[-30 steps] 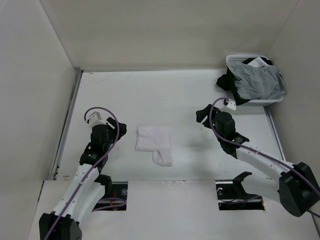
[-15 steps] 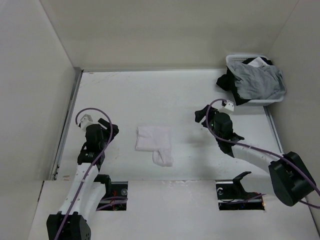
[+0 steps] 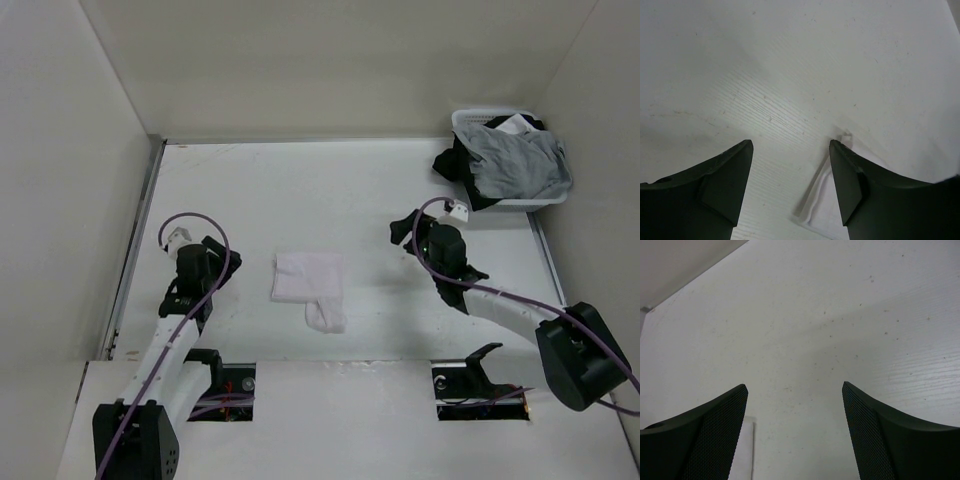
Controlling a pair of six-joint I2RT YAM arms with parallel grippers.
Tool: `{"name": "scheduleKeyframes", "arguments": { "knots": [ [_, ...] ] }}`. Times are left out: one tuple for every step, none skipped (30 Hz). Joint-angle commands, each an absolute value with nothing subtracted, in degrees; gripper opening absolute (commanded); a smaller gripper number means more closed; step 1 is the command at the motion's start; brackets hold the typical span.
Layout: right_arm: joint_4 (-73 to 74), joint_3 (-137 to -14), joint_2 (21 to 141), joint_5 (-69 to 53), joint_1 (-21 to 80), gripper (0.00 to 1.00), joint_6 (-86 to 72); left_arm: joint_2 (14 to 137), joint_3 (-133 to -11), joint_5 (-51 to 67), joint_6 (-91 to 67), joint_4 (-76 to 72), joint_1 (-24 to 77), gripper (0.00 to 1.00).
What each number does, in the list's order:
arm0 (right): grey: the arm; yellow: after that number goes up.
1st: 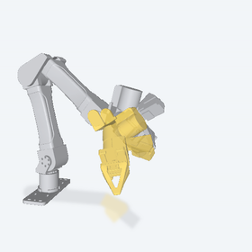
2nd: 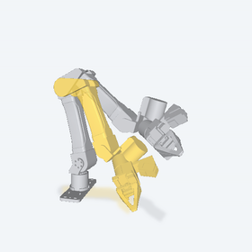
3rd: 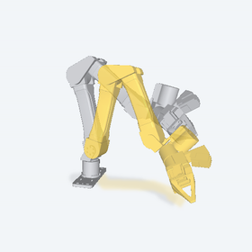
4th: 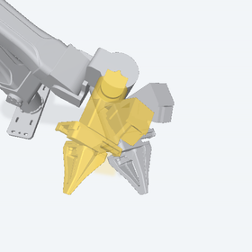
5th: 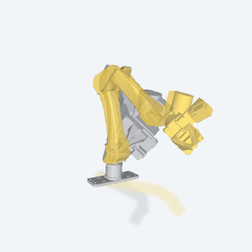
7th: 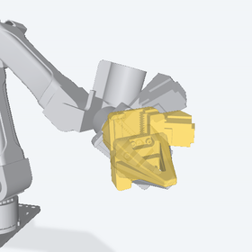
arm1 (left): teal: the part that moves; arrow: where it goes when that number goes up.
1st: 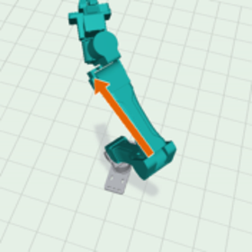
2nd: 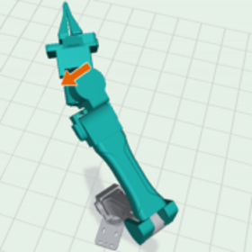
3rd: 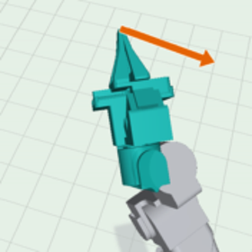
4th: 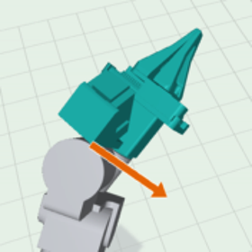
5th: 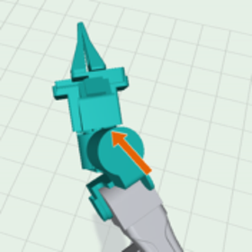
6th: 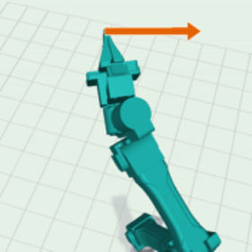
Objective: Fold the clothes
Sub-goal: Fold the tank top
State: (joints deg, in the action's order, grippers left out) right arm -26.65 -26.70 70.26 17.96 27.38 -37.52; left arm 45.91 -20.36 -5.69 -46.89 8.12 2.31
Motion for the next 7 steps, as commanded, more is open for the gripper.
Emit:
{"name": "scheduleKeyframes", "arguments": {
  "knots": [
    [-30.06, -27.25, 70.66, 17.23, 26.76, 0.8, -37.88, 46.49, -20.39, -4.66, -46.76, 4.4, 2.59, 0.61],
    [-30.06, -27.25, 70.75, 17.23, 26.76, 0.8, -37.88, 46.84, -20.48, -4.57, -46.58, 4.39, 2.77, 0.6],
    [-30.06, -27.33, 70.75, 17.14, 26.76, 0.8, -37.88, 47.11, -20.48, -4.57, -46.5, 4.39, 2.77, 0.6],
    [-29.97, -27.42, 70.84, 17.05, 26.76, 0.8, -37.88, 47.37, -20.57, -4.57, -46.49, 4.39, 2.85, 0.6],
    [-29.97, -27.42, 70.84, 16.96, 26.76, 0.8, -37.88, 47.37, -20.57, -4.48, -46.49, 4.39, 2.94, 0.61],
    [-29.97, -27.42, 70.84, 16.88, 26.76, 0.8, -37.88, 47.29, -20.57, -4.48, -46.49, 4.31, 3.03, 0.62],
    [-29.97, -27.42, 70.84, 16.79, 26.76, 0.8, -37.88, 47.11, -20.57, -4.48, -46.49, 4.22, 3.12, 0.63]
  ]
}}
